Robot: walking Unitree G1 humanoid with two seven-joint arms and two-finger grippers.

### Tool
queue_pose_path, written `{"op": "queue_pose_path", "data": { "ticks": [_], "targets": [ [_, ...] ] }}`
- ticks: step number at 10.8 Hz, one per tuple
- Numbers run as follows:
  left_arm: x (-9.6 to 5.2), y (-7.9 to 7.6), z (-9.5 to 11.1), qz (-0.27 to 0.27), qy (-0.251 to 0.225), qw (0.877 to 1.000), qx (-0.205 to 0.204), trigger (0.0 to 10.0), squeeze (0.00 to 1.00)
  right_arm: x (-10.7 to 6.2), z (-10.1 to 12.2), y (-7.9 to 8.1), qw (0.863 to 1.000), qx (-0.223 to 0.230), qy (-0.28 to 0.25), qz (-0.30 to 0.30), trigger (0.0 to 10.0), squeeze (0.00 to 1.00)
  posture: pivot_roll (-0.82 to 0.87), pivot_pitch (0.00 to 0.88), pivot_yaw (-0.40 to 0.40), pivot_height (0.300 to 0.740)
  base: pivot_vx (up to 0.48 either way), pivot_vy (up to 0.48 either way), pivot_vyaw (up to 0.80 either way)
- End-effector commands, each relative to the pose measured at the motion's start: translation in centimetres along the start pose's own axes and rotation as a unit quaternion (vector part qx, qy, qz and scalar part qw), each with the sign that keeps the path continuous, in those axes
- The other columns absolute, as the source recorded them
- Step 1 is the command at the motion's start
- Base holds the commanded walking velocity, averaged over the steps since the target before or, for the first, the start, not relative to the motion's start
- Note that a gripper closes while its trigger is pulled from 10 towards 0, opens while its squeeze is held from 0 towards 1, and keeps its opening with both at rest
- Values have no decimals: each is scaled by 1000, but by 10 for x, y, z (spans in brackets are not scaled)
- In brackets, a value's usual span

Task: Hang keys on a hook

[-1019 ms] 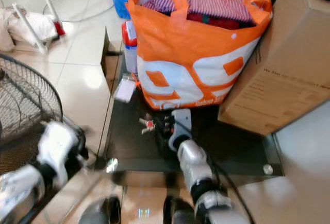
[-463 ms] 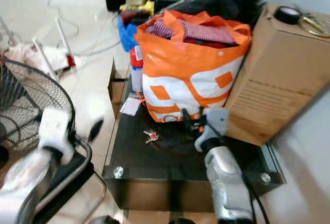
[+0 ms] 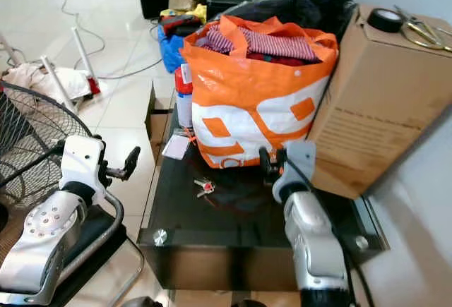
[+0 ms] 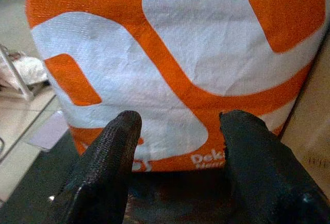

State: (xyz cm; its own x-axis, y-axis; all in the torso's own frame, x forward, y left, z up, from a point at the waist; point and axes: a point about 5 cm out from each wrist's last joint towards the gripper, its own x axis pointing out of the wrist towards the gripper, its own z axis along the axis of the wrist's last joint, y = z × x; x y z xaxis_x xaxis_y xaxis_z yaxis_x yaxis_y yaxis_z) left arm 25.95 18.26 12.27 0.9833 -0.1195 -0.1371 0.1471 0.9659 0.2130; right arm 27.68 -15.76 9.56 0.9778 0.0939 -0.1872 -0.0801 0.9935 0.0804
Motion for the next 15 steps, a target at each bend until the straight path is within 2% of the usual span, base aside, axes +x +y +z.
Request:
{"op": "queue_pose_path", "data": {
  "ticks": [1,4,6,9,13,15],
  "targets": [
    [3,1,1,3,-4,1000,7,10000,0,1,-1,-4,1000,-3,6,-7,10000,0,8,0,-35,740,0,0,0],
    [7,4,1,11,-9,1000,13,10000,0,0,-2,-4,1000,-4,4,-1,10000,0,5,0,-36,740,0,0,0],
    [10,1,2,0,-12,1000,0,10000,0,-3,-3,-6,1000,6,4,-7,10000,0,-1,0,-32,740,0,0,-800],
    [11,-3,1,-10,-16,1000,-5,10000,0,-6,-3,-9,1000,4,0,-10,10000,0,-8,0,-33,740,289,0,-800],
    [9,-5,-4,-16,-5,1000,9,10000,0,-5,-2,-13,1000,-14,1,-5,10000,0,6,0,-54,740,0,0,0],
    [8,-3,-14,-40,24,999,28,10000,0,-2,-3,-14,999,-36,14,18,10000,0,7,0,-58,740,0,0,0]
  ]
}}
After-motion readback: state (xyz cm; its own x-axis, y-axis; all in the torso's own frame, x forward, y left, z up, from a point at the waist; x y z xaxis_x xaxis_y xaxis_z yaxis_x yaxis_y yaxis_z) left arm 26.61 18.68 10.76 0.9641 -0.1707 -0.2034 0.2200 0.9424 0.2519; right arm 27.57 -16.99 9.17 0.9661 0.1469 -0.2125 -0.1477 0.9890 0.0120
